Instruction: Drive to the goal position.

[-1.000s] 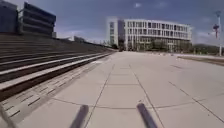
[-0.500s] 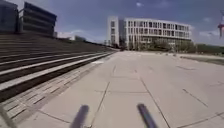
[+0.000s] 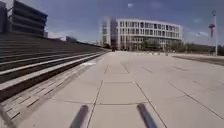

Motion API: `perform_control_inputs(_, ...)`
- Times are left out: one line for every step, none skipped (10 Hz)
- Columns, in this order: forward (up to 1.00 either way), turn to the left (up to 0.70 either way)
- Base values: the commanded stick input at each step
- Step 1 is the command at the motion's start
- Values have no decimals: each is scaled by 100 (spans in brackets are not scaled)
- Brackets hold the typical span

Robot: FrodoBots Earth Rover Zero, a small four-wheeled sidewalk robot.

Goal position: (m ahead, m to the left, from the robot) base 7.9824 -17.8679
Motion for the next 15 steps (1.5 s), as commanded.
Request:
perform_control_inputs(70,0)
perform_control_inputs(70,0)
perform_control_inputs(70,0)
perform_control_inputs(70,0)
perform_control_inputs(70,0)
perform_control_inputs(70,-35)
perform_control_inputs(70,-35)
perform_control_inputs(70,-28)
perform_control_inputs(70,0)
perform_control_inputs(70,0)
perform_control_inputs(70,0)
perform_control_inputs(70,0)
perform_control_inputs(70,0)
perform_control_inputs(70,0)
perform_control_inputs(70,0)
